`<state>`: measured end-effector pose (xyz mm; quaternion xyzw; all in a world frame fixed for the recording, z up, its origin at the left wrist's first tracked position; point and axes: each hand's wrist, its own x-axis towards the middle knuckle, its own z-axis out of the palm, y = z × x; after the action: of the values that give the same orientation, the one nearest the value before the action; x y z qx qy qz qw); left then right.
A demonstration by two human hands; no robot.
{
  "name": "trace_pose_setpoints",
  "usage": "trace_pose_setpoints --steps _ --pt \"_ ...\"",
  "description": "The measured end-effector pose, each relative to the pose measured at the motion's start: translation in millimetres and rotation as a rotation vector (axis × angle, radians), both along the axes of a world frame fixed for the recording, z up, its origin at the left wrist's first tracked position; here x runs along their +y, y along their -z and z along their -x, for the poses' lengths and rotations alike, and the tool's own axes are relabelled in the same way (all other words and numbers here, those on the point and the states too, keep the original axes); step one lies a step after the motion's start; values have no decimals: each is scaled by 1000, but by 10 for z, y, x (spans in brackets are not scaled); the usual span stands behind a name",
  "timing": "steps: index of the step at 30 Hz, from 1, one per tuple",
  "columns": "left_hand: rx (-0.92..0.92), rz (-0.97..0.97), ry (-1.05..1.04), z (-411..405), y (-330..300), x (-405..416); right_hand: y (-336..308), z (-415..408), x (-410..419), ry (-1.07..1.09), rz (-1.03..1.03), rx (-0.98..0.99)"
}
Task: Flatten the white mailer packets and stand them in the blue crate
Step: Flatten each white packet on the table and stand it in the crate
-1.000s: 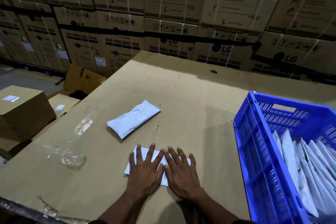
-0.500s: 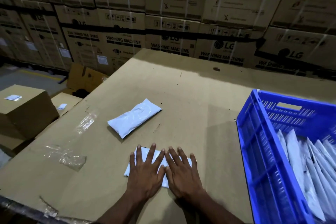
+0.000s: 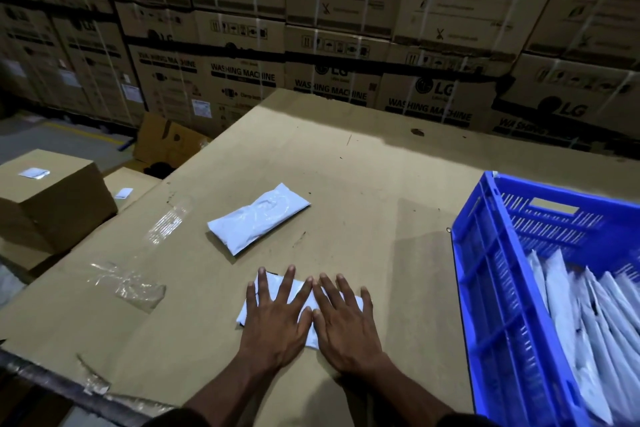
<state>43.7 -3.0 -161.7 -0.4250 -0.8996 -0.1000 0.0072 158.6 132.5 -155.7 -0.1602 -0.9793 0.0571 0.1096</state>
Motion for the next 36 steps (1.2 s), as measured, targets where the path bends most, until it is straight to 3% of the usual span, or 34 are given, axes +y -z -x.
trace_pose_setpoints --steps 20,32,36 --pt "-8 81 -36 71 -67 -104 -46 40 69 -8 -3 -12" --pt "-23 77 -30 87 -41 -107 -134 69 52 -12 48 -126" --pt "-62 105 -30 72 8 -133 -183 -37 121 -124 93 -212"
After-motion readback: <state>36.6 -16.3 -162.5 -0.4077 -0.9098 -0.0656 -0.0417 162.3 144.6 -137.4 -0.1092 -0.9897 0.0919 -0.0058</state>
